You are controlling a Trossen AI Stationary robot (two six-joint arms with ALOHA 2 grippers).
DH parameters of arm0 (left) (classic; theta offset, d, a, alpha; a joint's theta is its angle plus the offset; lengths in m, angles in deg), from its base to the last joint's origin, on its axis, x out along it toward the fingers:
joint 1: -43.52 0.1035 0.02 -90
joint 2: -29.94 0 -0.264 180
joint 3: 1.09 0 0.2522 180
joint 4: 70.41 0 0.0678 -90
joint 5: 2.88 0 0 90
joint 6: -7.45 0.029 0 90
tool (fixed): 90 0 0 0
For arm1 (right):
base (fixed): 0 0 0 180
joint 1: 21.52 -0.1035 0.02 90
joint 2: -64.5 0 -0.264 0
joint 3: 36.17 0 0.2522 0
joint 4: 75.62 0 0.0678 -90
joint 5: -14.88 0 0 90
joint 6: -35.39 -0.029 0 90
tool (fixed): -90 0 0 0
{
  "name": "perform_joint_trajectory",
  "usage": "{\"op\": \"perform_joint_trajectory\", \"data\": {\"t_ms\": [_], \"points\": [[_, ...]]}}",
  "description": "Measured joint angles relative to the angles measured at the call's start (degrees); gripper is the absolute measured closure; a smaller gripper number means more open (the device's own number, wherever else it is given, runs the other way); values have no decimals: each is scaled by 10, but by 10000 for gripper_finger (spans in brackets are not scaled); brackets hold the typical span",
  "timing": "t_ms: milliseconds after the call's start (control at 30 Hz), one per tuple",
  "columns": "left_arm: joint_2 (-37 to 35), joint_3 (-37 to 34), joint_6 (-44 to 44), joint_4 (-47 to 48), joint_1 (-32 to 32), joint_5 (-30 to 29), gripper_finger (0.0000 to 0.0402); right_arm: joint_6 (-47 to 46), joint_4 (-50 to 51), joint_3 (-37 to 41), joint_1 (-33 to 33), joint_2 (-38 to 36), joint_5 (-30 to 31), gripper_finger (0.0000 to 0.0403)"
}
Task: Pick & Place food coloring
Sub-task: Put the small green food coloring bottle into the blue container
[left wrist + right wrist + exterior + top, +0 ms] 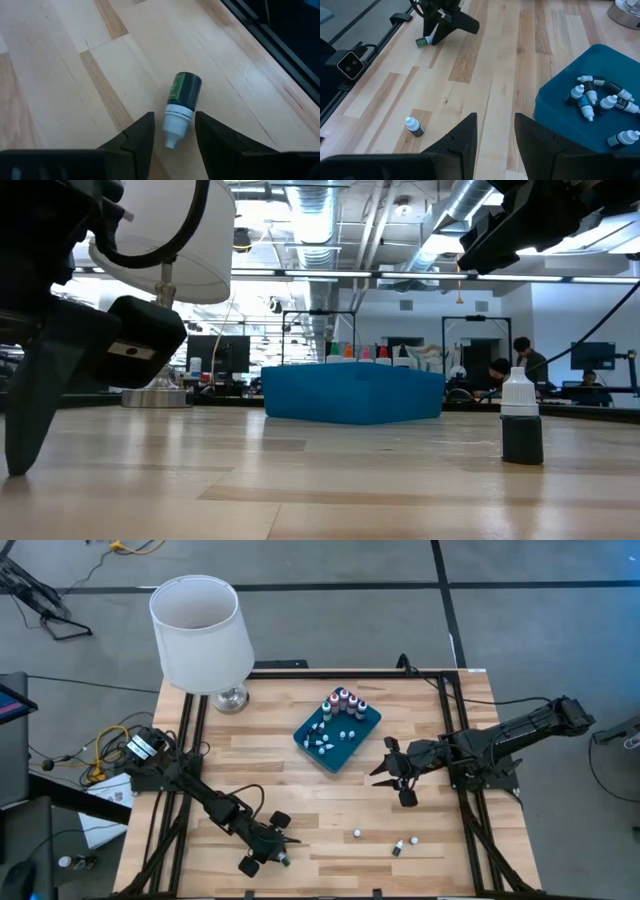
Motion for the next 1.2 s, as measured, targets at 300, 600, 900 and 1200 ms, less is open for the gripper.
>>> {"op": "perform_joint_trajectory", "data": {"t_ms": [300,600,900,1200], "points": [[0,0,-6,2,3,-6,349,0,0,0,0,0,0,283],[-11,-2,-31,8,22,-25,338,-1,0,0,0,0,-1,283],[-67,4,-21,102,59,-138,346,-15,7,0,0,0,-3,283],[-73,192,38,500,87,-194,341,-15,7,0,0,0,-3,283]]}}
